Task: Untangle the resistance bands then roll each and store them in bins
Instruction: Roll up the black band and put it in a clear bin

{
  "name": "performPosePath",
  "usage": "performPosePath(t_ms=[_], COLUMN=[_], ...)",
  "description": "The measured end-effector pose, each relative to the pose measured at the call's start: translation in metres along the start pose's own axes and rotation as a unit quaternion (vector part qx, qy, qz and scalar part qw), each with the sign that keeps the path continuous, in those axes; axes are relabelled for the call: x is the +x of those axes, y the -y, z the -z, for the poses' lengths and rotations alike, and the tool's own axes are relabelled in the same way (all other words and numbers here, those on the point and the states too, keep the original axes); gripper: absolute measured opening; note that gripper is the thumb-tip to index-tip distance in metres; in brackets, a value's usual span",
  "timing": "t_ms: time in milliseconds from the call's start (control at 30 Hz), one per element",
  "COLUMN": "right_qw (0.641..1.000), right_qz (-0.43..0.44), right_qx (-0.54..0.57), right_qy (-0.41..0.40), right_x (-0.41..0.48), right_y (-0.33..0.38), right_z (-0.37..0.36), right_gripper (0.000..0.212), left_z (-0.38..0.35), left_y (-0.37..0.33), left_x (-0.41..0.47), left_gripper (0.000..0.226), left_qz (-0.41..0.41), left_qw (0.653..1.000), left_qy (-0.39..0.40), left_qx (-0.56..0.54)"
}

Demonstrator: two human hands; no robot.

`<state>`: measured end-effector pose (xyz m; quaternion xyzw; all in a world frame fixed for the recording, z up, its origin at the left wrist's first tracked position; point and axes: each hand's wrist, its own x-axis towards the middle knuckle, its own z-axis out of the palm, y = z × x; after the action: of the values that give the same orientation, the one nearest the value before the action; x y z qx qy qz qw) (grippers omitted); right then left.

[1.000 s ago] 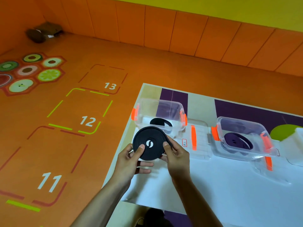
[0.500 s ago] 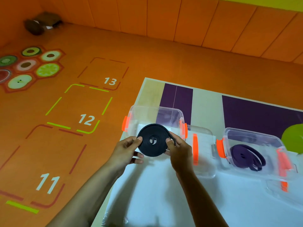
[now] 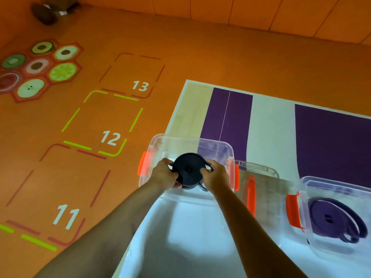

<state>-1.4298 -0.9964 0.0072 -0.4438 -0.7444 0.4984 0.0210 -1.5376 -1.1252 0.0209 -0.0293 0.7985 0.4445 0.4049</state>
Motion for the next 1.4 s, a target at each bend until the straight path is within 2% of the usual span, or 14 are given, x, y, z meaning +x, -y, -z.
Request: performPosePath(t_ms=[167,300,400,500,633,767,833,900,1033,1133,1267,1333,1400], right_qw=[0.992,0.98,0.963,0.957,0.958,0.962,0.962,0.962,0.964,0.957,0.941,0.944,0.95], right_qz=[-0.087,-0.126,-0.11,-0.074,-0.044,-0.015,-0.005,0.008,0.096,0.147,0.181,0.194,0.223], right_qx=[-0.046,-0.102,-0.214,-0.26,-0.262,-0.262,-0.262,-0.26,-0.233,-0.245,-0.284,-0.264,-0.218], right_qy=[0.074,0.118,0.12,0.103,0.106,0.079,0.078,0.084,0.083,0.057,0.04,0.027,-0.027], right_x=[0.021,0.032,0.034,0.033,0.028,0.021,0.016,0.007,-0.015,-0.03,-0.053,-0.063,-0.073], right_y=[-0.007,-0.009,-0.011,-0.013,-0.009,-0.005,-0.004,-0.005,-0.009,-0.014,-0.026,-0.028,-0.031], right_z=[-0.012,-0.024,-0.025,-0.028,-0.026,-0.02,-0.019,-0.015,-0.009,-0.003,-0.001,-0.003,-0.002], right_gripper=[0.048,0.055,0.058,0.067,0.083,0.086,0.084,0.078,0.046,0.029,0.027,0.026,0.021], left_z=[-0.023,-0.025,-0.028,-0.029,-0.027,-0.024,-0.025,-0.028,-0.024,-0.015,-0.005,0.001,-0.001], left_y=[0.001,0.01,0.013,0.005,0.0,0.005,0.014,0.027,0.052,0.067,0.082,0.081,0.076], left_x=[0.028,0.049,0.055,0.047,0.038,0.011,-0.005,-0.023,-0.049,-0.054,-0.047,-0.045,-0.05], left_gripper=[0.027,0.031,0.039,0.047,0.051,0.035,0.032,0.038,0.036,0.038,0.038,0.04,0.042], left_qz=[0.064,0.061,0.035,0.023,-0.04,-0.162,-0.24,-0.293,-0.361,-0.371,-0.384,-0.385,-0.38], left_qw=[0.996,0.987,0.975,0.948,0.927,0.895,0.874,0.845,0.789,0.77,0.746,0.736,0.733], left_qy=[-0.014,-0.002,0.004,0.015,0.02,0.004,-0.018,-0.039,-0.088,-0.087,-0.078,-0.078,-0.067], left_qx=[0.069,0.152,0.217,0.318,0.373,0.415,0.423,0.445,0.489,0.511,0.539,0.552,0.56])
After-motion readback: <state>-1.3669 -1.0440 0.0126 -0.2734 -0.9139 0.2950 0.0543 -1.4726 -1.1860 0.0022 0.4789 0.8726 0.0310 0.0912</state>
